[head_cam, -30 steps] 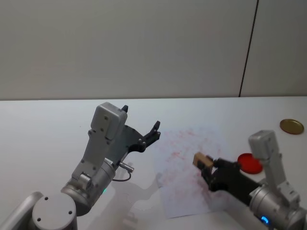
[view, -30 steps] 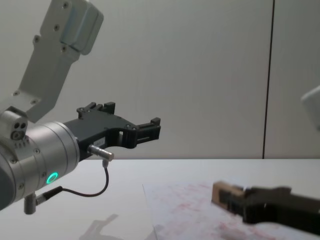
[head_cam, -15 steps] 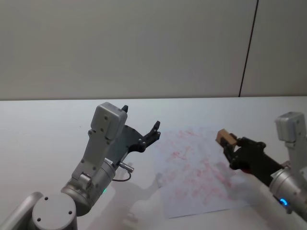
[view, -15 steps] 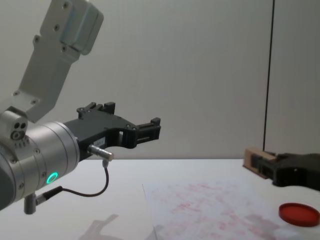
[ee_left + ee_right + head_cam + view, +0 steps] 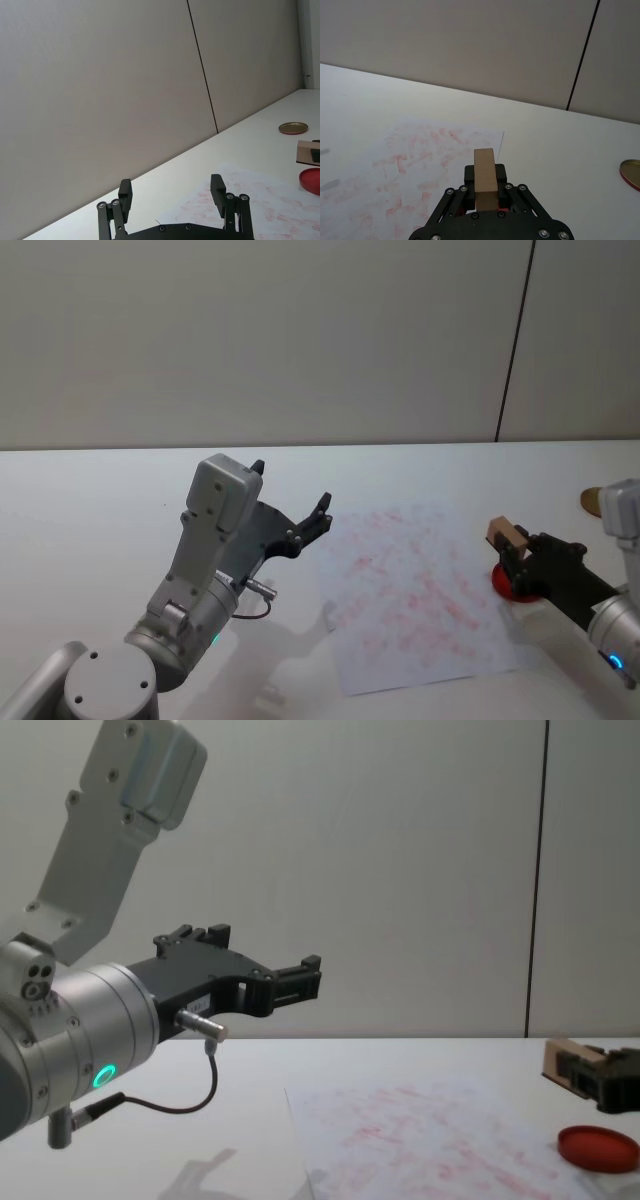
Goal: Use the one hand to pick up the stamp and affix it onto the A4 paper.
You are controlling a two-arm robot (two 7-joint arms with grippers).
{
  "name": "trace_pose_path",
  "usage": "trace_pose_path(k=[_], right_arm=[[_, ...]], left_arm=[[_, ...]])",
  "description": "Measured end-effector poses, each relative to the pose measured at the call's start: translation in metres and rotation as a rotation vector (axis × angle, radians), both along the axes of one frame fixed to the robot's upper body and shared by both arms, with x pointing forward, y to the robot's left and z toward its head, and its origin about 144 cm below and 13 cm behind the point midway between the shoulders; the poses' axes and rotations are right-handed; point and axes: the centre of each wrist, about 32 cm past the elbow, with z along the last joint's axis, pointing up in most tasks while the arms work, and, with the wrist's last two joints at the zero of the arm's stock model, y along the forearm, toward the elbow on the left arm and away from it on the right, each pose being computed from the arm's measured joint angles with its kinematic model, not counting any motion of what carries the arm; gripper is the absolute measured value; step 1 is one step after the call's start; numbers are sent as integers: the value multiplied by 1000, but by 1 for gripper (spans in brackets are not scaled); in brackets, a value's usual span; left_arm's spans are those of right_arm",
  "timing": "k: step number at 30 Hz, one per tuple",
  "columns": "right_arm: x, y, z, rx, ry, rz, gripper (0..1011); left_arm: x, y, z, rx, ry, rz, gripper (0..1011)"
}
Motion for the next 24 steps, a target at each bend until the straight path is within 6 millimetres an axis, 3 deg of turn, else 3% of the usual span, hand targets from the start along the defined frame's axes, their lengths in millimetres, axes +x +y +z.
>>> trace_pose_path(k=[24], right_arm=[[7,-12,-19,-14,52,-52,221]], left_arm=[[0,0,0,0,0,0,993]])
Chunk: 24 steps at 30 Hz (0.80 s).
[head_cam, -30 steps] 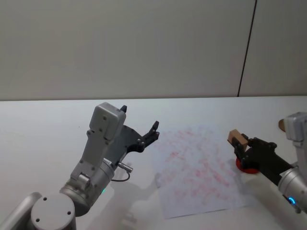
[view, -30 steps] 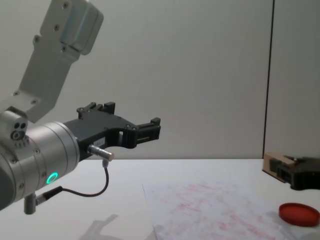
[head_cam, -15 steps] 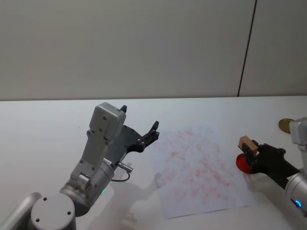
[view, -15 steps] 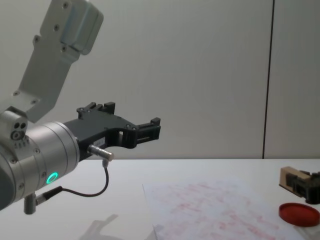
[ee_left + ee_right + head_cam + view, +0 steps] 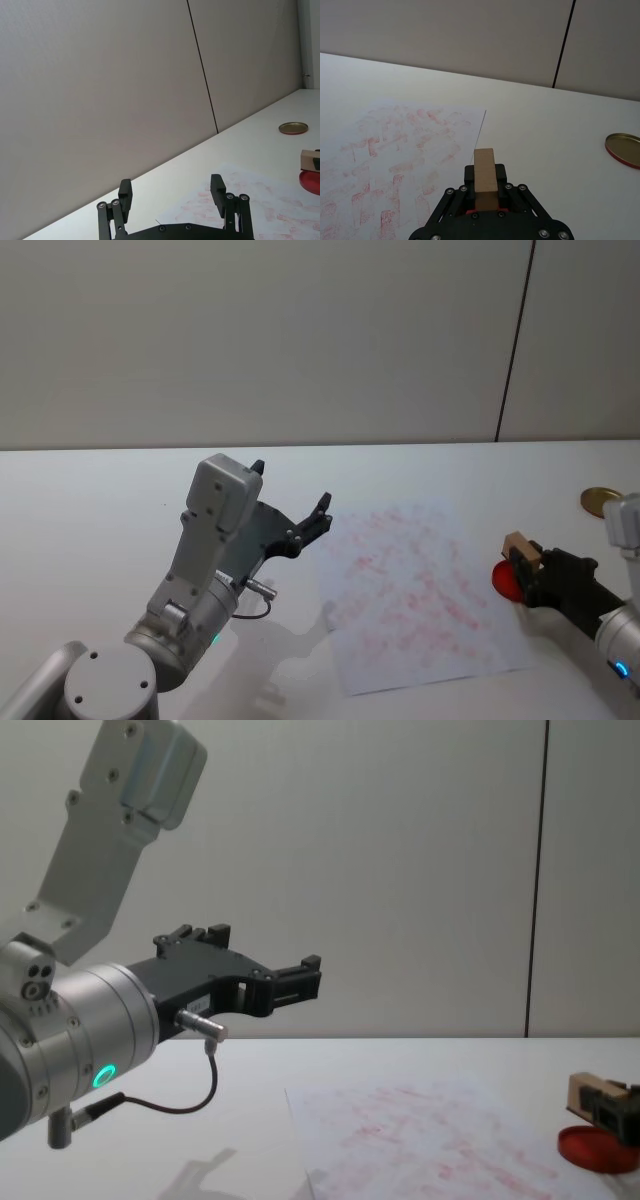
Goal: Use the one hand to pick up the stamp and affix it onto the A4 paper.
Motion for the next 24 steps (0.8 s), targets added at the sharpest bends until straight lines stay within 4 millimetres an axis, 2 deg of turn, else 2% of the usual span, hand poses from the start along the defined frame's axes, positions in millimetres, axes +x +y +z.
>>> trace_pose_path(k=[16,20,24], right_arm=[[2,0,-9,-11,38,0,240],[3,0,-10,-16,45,0,381],[3,0,-11,-19,50,-1,481]], left_arm=[[0,0,0,0,0,0,993],[0,0,0,0,0,0,993],[0,0,0,0,0,0,993]])
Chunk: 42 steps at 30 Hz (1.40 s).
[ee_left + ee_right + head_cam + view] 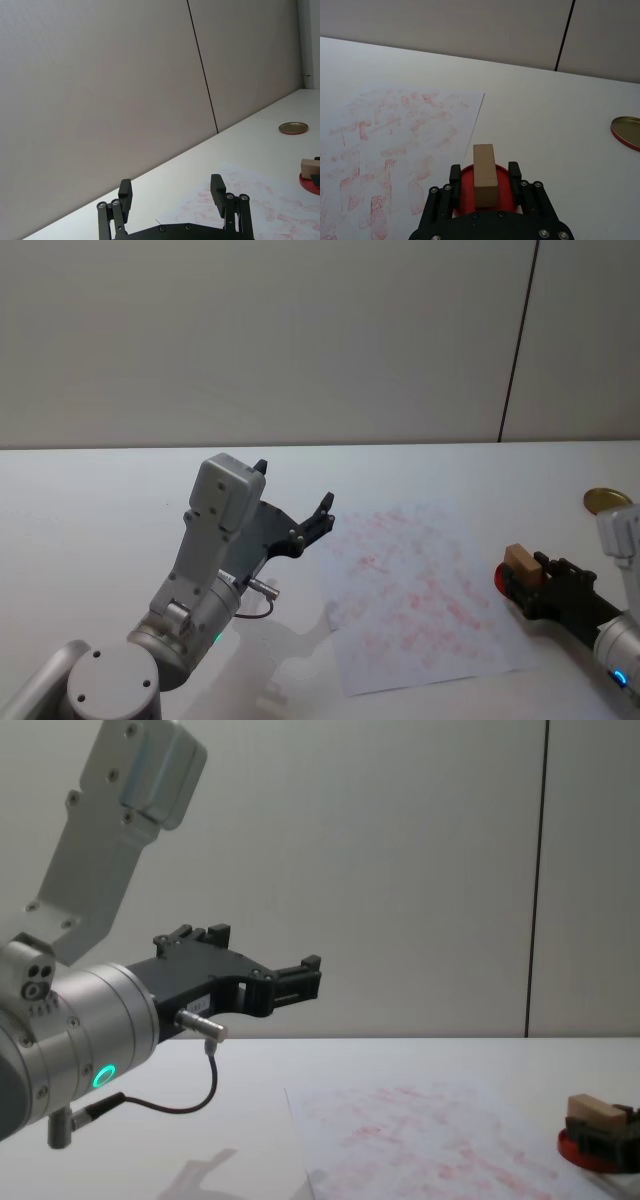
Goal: Use the one hand to pick up the stamp and affix it onto the A4 paper.
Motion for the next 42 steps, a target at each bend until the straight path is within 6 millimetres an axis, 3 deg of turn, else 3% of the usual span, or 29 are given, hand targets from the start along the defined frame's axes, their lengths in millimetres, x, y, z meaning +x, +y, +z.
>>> trace_pose_path(k=[3,16,27,35,42], right_arm=[[0,0,0,0,-1,0,624],[0,4,12,15,-94,19,982],[-3,13,38,22,-221,63,1001],[-5,14,38,23,-225,60,1001],[-19,20,43,37,-238,34,1001]], left_arm=[[0,0,0,0,0,0,993],[0,0,0,0,0,0,993],[0,0,0,0,0,0,993],[0,0,0,0,0,0,993],[0,0,0,0,0,0,993]])
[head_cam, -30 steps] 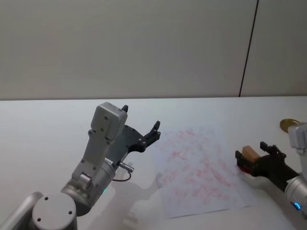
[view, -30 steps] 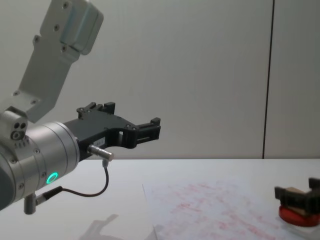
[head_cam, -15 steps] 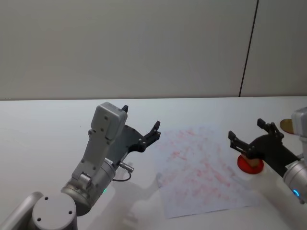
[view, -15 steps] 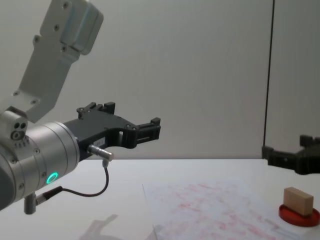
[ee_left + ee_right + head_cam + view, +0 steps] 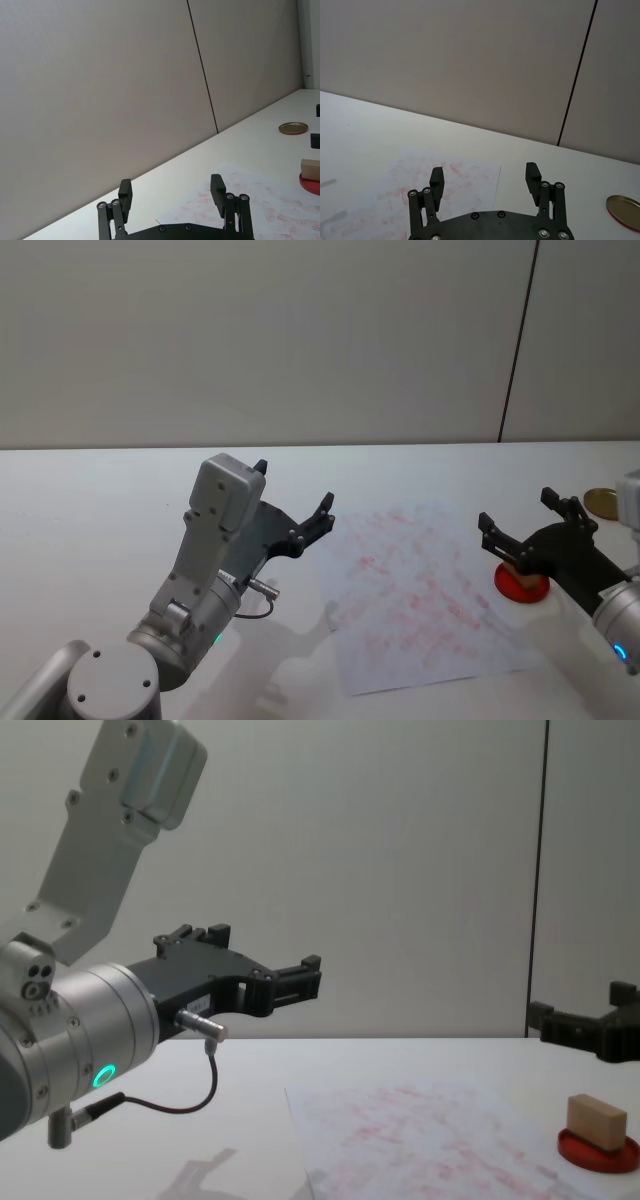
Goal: Use the one hand to pick up the stamp and affix it onto the A4 paper.
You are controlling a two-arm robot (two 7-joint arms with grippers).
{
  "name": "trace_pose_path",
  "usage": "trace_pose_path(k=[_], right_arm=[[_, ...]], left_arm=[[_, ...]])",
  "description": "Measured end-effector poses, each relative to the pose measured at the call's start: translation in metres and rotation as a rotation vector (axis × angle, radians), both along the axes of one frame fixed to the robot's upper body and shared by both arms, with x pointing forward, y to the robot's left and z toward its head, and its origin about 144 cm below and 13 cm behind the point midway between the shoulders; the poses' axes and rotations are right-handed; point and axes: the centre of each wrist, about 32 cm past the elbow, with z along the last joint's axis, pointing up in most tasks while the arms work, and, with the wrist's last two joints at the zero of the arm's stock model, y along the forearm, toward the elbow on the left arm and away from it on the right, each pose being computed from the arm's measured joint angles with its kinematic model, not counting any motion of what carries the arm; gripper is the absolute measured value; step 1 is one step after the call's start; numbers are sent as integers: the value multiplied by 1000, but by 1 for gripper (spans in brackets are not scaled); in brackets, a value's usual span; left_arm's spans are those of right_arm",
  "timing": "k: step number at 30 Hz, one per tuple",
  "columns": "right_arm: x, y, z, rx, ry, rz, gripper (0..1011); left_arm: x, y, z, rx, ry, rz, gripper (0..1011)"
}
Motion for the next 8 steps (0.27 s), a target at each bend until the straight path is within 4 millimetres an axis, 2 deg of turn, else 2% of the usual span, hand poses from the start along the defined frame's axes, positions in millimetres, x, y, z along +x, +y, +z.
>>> trace_pose_path(k=[8], right_arm=[[-20,8,7,26,-14,-31,1001]], left_arm=[[0,0,0,0,0,0,993]])
